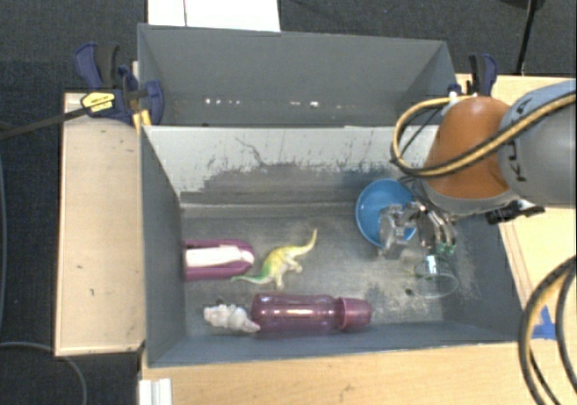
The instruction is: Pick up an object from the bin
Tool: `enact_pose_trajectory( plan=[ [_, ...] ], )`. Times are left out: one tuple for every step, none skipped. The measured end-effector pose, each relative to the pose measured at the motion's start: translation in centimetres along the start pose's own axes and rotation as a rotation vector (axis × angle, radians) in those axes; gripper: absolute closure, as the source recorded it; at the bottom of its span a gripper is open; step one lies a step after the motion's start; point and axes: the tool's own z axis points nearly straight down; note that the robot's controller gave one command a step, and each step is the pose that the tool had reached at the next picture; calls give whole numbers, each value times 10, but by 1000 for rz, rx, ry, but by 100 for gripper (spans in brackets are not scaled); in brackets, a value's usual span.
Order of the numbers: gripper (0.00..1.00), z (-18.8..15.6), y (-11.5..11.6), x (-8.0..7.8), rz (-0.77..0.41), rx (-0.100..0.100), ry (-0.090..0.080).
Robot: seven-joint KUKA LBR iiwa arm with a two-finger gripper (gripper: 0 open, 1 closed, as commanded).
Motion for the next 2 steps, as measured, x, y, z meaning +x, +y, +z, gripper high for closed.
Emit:
enact_pose_trajectory(
  plan=[
    [100,0,0,0,0,0,0],
    [100,-40,2,2,36,-1,7]
  ],
)
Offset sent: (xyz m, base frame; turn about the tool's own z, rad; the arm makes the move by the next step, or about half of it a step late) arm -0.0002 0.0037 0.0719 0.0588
